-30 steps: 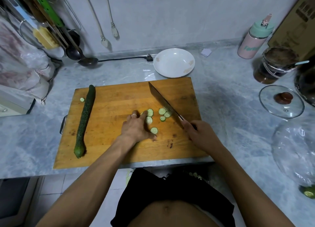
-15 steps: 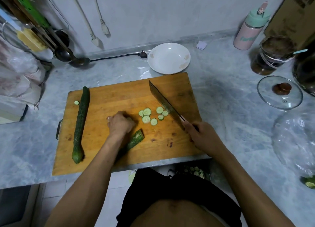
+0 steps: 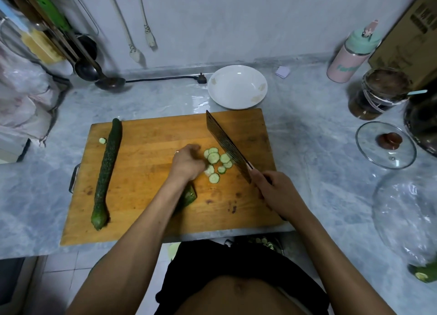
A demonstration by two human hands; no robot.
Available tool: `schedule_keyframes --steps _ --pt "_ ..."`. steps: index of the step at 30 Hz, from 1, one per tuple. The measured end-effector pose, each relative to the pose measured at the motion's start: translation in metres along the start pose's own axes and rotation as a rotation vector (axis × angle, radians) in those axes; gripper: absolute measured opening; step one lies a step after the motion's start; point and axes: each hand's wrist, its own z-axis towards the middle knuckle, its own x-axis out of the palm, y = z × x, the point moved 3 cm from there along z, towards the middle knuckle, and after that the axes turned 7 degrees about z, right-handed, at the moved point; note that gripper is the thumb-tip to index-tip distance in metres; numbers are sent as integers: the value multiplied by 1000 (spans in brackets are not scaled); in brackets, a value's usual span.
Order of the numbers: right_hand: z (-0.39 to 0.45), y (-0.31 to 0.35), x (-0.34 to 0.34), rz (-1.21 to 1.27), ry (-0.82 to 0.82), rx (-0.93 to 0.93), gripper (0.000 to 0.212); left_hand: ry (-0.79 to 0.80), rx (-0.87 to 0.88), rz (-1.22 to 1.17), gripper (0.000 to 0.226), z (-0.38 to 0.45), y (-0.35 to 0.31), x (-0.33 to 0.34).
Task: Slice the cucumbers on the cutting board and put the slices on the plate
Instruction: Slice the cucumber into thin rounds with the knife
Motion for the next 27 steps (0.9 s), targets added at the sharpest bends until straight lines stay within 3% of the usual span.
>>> schedule_keyframes --steps 2,4,6,10,16,21,27 --pt "1 1 0 5 -14 -7 61 72 -37 256 92 -13 5 2" --pt "2 2 3 24 -24 -9 62 109 -27 396 103 -20 3 13" --pt "1 4 6 30 -21 -10 63 63 35 404 93 -18 -7 23" --pt "-4 8 6 30 6 -13 60 -108 217 176 56 -3 -17 27" --pt "-15 9 9 8 20 -33 58 -154 292 -60 48 -20 15 3" --pt "-19 14 25 -116 112 -29 65 -322 434 42 19 -69 79 -15" --pt "-21 25 52 -199 200 -58 65 -345 625 217 29 -84 112 6"
